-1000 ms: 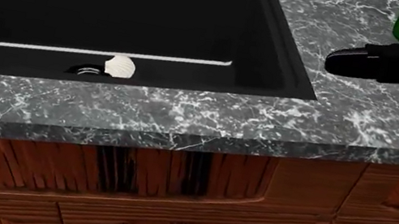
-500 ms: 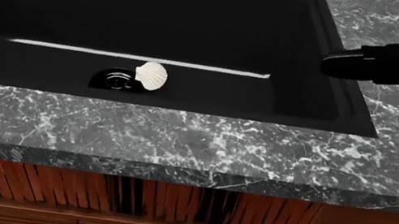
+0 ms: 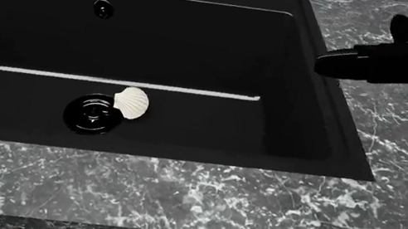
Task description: Turn the sink spout to the right.
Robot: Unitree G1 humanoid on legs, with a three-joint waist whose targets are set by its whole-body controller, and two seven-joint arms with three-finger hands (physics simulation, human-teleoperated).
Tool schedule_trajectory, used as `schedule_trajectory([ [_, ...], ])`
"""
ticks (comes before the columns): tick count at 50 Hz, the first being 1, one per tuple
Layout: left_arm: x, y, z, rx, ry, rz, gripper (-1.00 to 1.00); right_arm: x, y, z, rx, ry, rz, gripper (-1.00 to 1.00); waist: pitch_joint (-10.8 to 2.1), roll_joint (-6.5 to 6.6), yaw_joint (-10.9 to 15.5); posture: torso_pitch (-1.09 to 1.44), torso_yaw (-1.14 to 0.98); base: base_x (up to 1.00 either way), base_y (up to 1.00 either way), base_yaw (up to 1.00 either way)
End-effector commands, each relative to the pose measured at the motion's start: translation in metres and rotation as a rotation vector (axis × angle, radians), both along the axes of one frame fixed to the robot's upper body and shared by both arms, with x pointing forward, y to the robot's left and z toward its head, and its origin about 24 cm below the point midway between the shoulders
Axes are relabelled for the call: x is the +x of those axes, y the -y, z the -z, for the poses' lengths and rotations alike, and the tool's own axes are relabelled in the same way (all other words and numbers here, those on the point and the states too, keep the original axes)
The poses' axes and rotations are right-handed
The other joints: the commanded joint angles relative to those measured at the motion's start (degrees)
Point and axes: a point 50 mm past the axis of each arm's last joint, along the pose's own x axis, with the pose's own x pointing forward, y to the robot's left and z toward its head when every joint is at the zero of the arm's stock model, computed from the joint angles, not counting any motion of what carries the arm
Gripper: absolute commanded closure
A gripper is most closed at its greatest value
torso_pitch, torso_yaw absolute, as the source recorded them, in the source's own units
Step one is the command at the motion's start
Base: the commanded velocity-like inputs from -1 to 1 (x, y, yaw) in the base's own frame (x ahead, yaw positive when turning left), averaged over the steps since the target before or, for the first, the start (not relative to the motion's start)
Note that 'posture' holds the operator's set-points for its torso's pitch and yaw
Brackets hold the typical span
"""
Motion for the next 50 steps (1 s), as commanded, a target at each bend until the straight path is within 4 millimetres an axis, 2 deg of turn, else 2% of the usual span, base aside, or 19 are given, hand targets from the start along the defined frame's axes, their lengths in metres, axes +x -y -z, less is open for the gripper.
schedule_trajectory([
  [1,-0.005,-0.002,-0.036,0.038,0.142,-0.006,-1.0,-0.008,0.003,-0.032,-0.02,0.145,0.009,-1.0,-1.96,0.31,-0.2,0.0,0.0,0.2,0.0,0.0],
  [5,-0.006,-0.005,-0.037,0.031,0.144,-0.013,-1.0,-0.007,0.002,-0.034,-0.019,0.144,0.011,-1.0,-2.21,-0.4,0.1,0.0,0.0,0.21,0.0,0.0],
  [9,-0.007,-0.006,-0.036,0.038,0.146,-0.02,-1.0,-0.007,0.002,-0.034,-0.022,0.143,0.014,-1.0,-1.78,-0.8,0.3,0.0,0.0,0.21,0.0,0.0],
  [11,-0.008,-0.007,-0.039,0.032,0.149,-0.021,-1.0,-0.01,0.003,-0.037,-0.022,0.147,0.015,-1.0,-1.73,-2.19,0.5,0.0,0.0,0.21,0.0,0.0],
  [12,-0.008,-0.006,-0.039,0.032,0.149,-0.02,-1.0,-0.011,0.003,-0.038,-0.02,0.148,0.013,-1.0,-1.86,-3.59,0.7,0.0,0.0,0.22,0.0,0.0],
  [14,-0.008,-0.006,-0.037,0.033,0.149,-0.018,-1.0,-0.011,0.003,-0.036,-0.026,0.149,0.011,-1.0,-2.41,-2.76,0.4,0.0,0.0,0.3,0.0,0.0],
  [15,-0.008,-0.006,-0.037,0.033,0.148,-0.018,-1.0,-0.011,0.003,-0.036,-0.025,0.149,0.011,-1.0,-1.19,-3.4,0.6,0.0,0.0,0.47,0.0,0.0],
  [16,-0.008,-0.006,-0.036,0.033,0.147,-0.019,-1.0,-0.011,0.003,-0.036,-0.025,0.15,0.012,-1.0,-0.82,-3.21,0.2,0.0,0.0,0.51,0.0,0.0],
  [22,-0.007,-0.007,-0.034,0.027,0.144,-0.02,-1.0,-0.008,0.001,-0.037,-0.021,0.152,0.006,-1.0,-2.71,-2.05,-0.4,0.0,0.0,0.6,0.0,0.0],
  [23,-0.007,-0.007,-0.033,0.025,0.144,-0.02,-1.0,-0.008,0.0,-0.037,-0.016,0.153,0.004,-1.0,-1.29,-1.95,-0.6,0.0,0.0,0.0,0.0,0.0],
  [24,-0.007,-0.008,-0.033,0.027,0.144,-0.022,-1.0,-0.009,0.0,-0.038,-0.028,0.154,0.006,-1.0,-2.64,-2.41,-0.8,0.0,0.0,0.0,0.0,0.0],
  [25,-0.007,-0.008,-0.033,0.024,0.146,-0.023,-1.0,-0.009,0.0,-0.038,-0.023,0.157,0.005,-1.0,-3.18,-2.23,-1.0,0.0,0.0,0.0,0.0,0.0],
  [26,-0.008,-0.009,-0.034,0.019,0.147,-0.021,-1.0,-0.009,0.001,-0.039,-0.023,0.159,0.007,-1.0,-3.12,-2.01,-1.4,0.0,0.0,0.0,0.0,0.0],
  [28,-0.008,-0.009,-0.036,-0.008,0.156,-0.009,-1.0,-0.01,0.001,-0.038,-0.02,0.16,0.007,-1.0,-2.8,-0.34,-1.8,0.0,0.0,0.0,0.0,0.0],
  [29,-0.008,-0.009,-0.035,0.007,0.139,-0.011,-1.0,-0.01,0.001,-0.038,-0.02,0.16,0.007,-1.0,-2.44,-1.57,-1.3,0.0,0.0,0.0,0.0,0.0],
  [31,-0.008,-0.01,-0.034,-0.001,0.13,-0.011,-1.0,-0.01,0.002,-0.038,-0.018,0.161,0.008,-1.0,-2.2,-0.98,-0.9,0.0,0.0,0.0,0.0,0.0],
  [37,-0.01,-0.012,-0.036,0.021,0.155,-0.009,-1.0,-0.012,0.003,-0.04,-0.01,0.165,0.009,-1.0,-1.54,-1.51,0.2,0.0,0.0,0.0,0.0,0.0],
  [44,-0.009,-0.01,-0.029,0.023,0.139,0.011,-1.0,-0.013,0.003,-0.042,-0.011,0.171,0.01,-1.0,-1.6,-1.07,0.2,0.0,0.0,0.0,0.0,0.0],
  [50,-0.009,-0.009,-0.032,0.027,0.136,0.015,-1.0,-0.014,0.005,-0.048,-0.013,0.175,0.015,-1.0,-1.78,-0.5,0.0,-0.02,0.0,0.0,0.0,0.0],
])
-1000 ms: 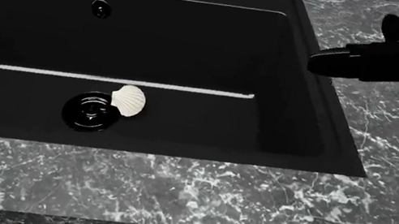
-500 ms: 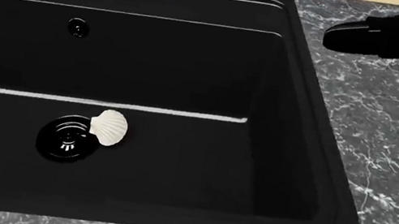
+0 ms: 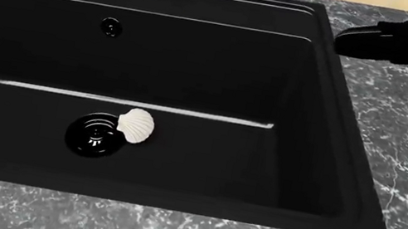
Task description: Turn the sink spout to the right.
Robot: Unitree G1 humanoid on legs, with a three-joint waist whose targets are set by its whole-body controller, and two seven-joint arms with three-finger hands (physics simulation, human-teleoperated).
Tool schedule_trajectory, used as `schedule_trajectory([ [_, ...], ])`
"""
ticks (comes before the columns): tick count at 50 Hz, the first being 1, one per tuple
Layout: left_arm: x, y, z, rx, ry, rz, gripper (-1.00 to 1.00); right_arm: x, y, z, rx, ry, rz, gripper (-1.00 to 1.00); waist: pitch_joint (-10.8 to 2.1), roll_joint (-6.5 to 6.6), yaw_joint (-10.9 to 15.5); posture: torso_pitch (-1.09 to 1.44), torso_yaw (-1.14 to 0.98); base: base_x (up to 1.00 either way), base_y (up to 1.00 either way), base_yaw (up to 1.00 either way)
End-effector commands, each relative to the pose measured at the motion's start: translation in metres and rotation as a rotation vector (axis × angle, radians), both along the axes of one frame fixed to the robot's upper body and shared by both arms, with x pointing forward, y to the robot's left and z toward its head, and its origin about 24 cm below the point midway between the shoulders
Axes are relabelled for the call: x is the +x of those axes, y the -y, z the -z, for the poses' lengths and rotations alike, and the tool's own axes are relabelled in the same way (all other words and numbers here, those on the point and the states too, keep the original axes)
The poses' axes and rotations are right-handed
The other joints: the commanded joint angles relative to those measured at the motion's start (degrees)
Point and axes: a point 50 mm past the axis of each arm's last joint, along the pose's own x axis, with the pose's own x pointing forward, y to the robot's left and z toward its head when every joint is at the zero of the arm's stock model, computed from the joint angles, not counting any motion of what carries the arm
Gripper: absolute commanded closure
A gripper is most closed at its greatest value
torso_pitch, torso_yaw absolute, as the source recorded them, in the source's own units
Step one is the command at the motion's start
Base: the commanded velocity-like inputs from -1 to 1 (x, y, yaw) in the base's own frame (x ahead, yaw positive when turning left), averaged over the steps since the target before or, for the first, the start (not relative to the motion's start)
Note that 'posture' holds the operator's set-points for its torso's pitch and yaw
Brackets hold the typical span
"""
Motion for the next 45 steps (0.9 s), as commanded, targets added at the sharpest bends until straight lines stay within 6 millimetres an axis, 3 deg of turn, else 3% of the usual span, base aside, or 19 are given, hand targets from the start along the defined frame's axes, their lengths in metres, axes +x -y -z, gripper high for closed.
schedule_trajectory([
  [1,-0.003,0.001,-0.031,0.032,0.106,0.002,-1.0,-0.006,-0.001,-0.023,-0.016,0.098,-0.002,-1.0,-1.75,0.12,0.0,-0.02,0.0,0.0,0.0,0.0],
  [7,0.0,0.008,-0.031,0.038,0.099,0.016,-1.0,-0.004,0.002,-0.023,-0.017,0.101,0.005,-1.0,-2.35,0.15,-0.1,-0.05,0.0,0.0,0.0,0.0],
  [17,0.001,0.014,-0.032,0.043,0.092,0.029,-1.0,0.005,0.009,-0.039,-0.014,0.092,0.04,-1.0,-4.76,0.19,-0.1,-0.11,0.0,0.0,0.0,0.0],
  [32,0.007,0.031,-0.037,0.065,0.086,0.064,-1.0,0.007,0.005,-0.044,-0.023,0.092,0.034,-1.0,-8.91,-0.34,0.5,-0.22,0.0,0.0,0.0,0.0],
  [45,0.01,0.042,-0.037,0.086,0.078,0.086,-1.0,0.007,0.004,-0.044,-0.024,0.091,0.03,-1.0,-13.63,-0.22,0.8,-0.32,0.0,0.0,0.0,0.0],
])
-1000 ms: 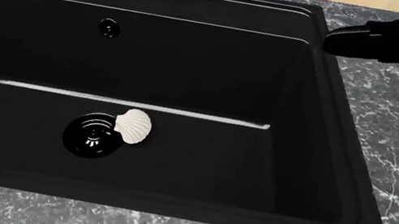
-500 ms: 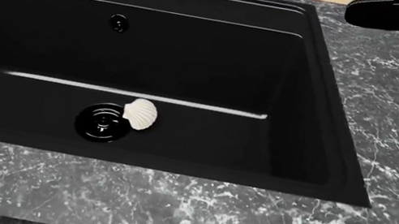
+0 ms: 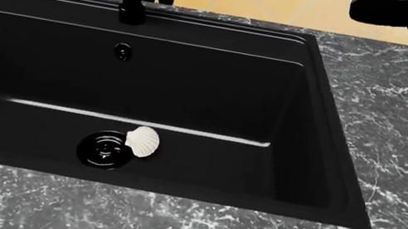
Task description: Turn the sink spout to the right.
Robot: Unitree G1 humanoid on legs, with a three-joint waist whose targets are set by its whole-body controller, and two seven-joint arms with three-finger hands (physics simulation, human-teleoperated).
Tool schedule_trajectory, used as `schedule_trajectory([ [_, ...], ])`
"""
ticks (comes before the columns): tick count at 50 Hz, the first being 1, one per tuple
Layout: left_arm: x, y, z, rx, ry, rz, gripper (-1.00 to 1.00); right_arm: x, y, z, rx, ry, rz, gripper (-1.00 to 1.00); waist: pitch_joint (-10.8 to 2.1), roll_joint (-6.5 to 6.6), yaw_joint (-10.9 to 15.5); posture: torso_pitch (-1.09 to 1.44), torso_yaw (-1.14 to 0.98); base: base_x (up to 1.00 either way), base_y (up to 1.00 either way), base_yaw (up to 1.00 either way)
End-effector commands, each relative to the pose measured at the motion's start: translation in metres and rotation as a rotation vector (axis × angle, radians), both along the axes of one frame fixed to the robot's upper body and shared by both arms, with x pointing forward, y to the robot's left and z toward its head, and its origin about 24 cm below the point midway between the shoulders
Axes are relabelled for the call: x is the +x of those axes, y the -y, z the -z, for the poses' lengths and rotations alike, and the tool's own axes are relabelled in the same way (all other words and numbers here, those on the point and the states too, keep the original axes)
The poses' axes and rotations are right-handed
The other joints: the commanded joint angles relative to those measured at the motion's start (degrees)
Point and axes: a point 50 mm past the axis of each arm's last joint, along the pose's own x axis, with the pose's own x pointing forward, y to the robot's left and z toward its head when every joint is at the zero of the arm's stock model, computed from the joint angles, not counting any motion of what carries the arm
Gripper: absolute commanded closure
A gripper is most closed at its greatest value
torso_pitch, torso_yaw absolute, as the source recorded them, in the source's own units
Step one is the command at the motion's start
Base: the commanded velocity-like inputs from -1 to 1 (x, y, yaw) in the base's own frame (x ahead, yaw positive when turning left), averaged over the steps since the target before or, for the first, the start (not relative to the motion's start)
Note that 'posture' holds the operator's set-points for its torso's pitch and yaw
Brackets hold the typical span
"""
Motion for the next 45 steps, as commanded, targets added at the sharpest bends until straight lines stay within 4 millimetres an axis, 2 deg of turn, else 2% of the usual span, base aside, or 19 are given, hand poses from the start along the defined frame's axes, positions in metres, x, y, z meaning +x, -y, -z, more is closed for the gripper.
schedule_trajectory([
  [1,-0.0031,0.0026,-0.0282,0.026,0.107,0.006,-1.0,-0.0048,-0.002,-0.0202,-0.017,0.094,-0.006,-1.0,-1.58,0.07,0.0,-0.33,0.0,0.0,0.0,0.0],
  [10,-0.0039,0.0049,-0.0331,0.03,0.112,0.012,-1.0,-0.0048,-0.0019,-0.0236,-0.019,0.096,-0.006,-1.0,-5.21,0.0,0.2,-0.4,0.0,0.0,0.0,0.0],
  [18,-0.0041,0.0044,-0.0337,0.03,0.113,0.012,-1.0,-0.0038,-0.0029,-0.0252,-0.022,0.097,-0.007,-1.0,-7.47,-0.08,0.3,-0.45,0.0,0.0,0.0,0.0],
  [32,-0.0031,0.0062,-0.0323,0.032,0.109,0.016,-1.0,-0.004,-0.0034,-0.0266,-0.024,0.098,-0.009,-1.0,-10.15,-0.35,0.4,-0.56,0.0,0.0,0.0,0.0],
  [44,0.0008,0.0089,-0.0301,0.037,0.107,0.006,-1.0,-0.0054,-0.0042,-0.0289,-0.027,0.102,-0.01,-1.0,-11.96,-0.41,0.4,-0.65,0.0,0.0,0.0,0.0],
  [45,0.0044,0.0108,-0.0253,0.045,0.082,0.0,-1.0,-0.0059,-0.0041,-0.0293,-0.027,0.102,-0.009,-1.0,-12.02,-0.42,0.4,-0.65,0.0,0.0,0.0,0.0],
])
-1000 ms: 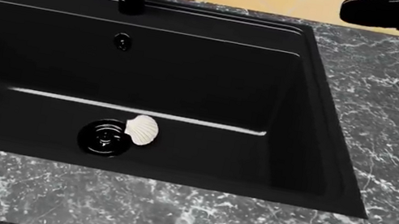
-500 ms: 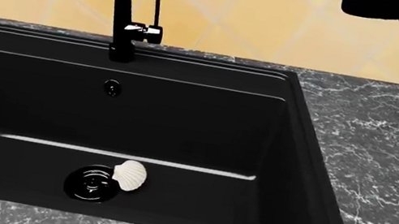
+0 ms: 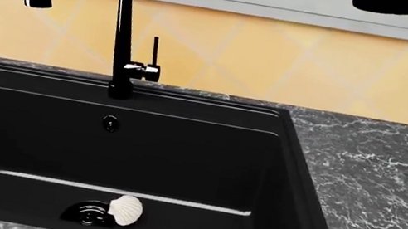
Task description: Turn the sink spout to the right.
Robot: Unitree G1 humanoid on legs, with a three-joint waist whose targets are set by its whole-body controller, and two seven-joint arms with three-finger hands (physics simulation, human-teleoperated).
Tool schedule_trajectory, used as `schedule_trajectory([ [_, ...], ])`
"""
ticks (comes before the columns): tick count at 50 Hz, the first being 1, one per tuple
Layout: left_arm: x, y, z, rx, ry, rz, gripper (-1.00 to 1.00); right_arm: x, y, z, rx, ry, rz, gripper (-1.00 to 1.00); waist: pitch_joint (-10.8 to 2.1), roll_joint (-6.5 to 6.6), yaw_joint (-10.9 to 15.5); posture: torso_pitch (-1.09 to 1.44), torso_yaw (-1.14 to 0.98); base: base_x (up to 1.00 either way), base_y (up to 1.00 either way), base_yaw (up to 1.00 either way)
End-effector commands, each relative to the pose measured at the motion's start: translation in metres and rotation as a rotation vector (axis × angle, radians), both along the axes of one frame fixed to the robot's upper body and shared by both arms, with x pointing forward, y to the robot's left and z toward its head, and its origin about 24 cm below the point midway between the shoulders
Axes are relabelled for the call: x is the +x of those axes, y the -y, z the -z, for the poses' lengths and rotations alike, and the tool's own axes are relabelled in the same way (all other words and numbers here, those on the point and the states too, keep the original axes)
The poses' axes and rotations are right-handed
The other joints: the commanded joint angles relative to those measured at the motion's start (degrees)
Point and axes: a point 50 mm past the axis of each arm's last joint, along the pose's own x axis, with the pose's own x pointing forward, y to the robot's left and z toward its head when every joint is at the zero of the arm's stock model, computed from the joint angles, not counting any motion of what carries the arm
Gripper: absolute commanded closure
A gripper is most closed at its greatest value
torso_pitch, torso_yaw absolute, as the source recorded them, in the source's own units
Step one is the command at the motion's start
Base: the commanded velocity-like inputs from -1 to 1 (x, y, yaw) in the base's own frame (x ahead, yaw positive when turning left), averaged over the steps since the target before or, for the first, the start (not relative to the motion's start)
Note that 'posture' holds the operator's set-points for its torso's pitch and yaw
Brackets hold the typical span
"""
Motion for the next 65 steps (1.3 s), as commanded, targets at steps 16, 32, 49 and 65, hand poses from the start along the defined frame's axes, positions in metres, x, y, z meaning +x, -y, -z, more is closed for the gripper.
schedule_trajectory([
  [16,0.019,0.031,-0.001,0.037,-0.008,-0.061,-1.0,-0.006,0.0,-0.016,-0.01,0.079,-0.004,-1.0,-0.24,-0.31,0.0,-0.65,0.0,0.0,0.0,0.0],
  [32,0.025,0.055,0.031,0.066,-0.132,-0.051,-1.0,-0.006,0.002,-0.014,-0.006,0.079,-0.002,-1.0,-0.5,-0.35,-0.3,-0.65,0.0,0.0,0.0,0.0],
  [49,0.03,0.082,0.01,0.08,-0.092,-0.004,-1.0,-0.006,0.002,-0.017,-0.011,0.08,0.0,-1.0,-0.76,-0.72,-0.3,-0.65,0.0,0.0,0.0,0.0],
  [65,0.033,0.11,0.012,0.094,-0.091,0.058,-1.0,-0.011,0.003,-0.02,-0.014,0.085,0.004,-1.0,-0.8,-1.21,-0.3,-0.65,0.0,0.0,0.0,0.0],
])
